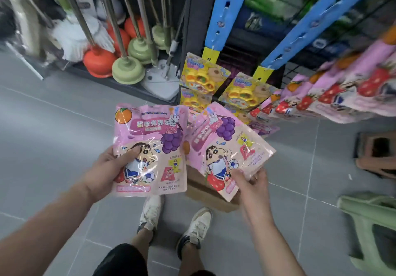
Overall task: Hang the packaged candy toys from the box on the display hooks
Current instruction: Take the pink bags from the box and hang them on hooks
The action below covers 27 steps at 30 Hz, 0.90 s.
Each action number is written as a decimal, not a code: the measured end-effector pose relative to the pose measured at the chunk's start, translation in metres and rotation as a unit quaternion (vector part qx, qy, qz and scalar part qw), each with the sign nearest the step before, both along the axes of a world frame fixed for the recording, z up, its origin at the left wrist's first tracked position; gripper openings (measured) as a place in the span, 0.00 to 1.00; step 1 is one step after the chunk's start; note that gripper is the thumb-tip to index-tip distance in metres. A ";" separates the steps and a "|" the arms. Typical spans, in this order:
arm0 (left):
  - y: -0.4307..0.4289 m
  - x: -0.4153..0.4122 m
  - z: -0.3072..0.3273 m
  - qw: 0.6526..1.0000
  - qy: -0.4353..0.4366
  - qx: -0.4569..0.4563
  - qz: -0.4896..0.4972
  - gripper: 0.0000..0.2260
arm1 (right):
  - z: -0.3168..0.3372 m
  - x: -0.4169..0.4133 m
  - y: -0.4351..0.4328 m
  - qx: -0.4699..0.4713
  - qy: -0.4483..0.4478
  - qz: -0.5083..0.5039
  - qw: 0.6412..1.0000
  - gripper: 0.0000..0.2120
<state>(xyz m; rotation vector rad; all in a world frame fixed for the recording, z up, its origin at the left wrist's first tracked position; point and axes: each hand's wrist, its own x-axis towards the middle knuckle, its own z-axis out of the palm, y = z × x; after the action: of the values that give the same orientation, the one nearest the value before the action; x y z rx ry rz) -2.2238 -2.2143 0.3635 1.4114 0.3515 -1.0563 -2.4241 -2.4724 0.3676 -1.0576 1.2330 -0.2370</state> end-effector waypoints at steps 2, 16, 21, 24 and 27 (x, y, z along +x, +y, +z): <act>-0.009 0.001 0.041 1.000 -0.013 -0.022 -0.005 0.41 | 0.046 -0.008 -0.002 0.026 -0.056 -0.044 0.997 0.22; -0.092 -0.017 0.288 0.967 -0.168 -0.144 -0.130 0.16 | 0.271 -0.075 -0.029 0.008 -0.317 -0.170 0.933 0.28; -0.122 -0.023 0.324 0.954 -0.194 -0.176 -0.148 0.22 | 0.279 -0.103 -0.035 0.007 -0.304 -0.162 0.939 0.26; -0.128 -0.027 0.329 0.953 -0.188 -0.185 -0.149 0.16 | 0.275 -0.119 -0.033 0.016 -0.287 -0.161 0.944 0.24; -0.128 -0.031 0.335 0.950 -0.185 -0.186 -0.168 0.42 | 0.276 -0.132 -0.030 0.031 -0.287 -0.149 0.946 0.27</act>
<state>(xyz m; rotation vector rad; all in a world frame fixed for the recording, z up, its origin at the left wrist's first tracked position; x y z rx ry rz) -2.2552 -2.3424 0.6987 1.3122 -0.3599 -1.0336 -2.5562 -2.5026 0.6434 -0.6698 0.8535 -0.6855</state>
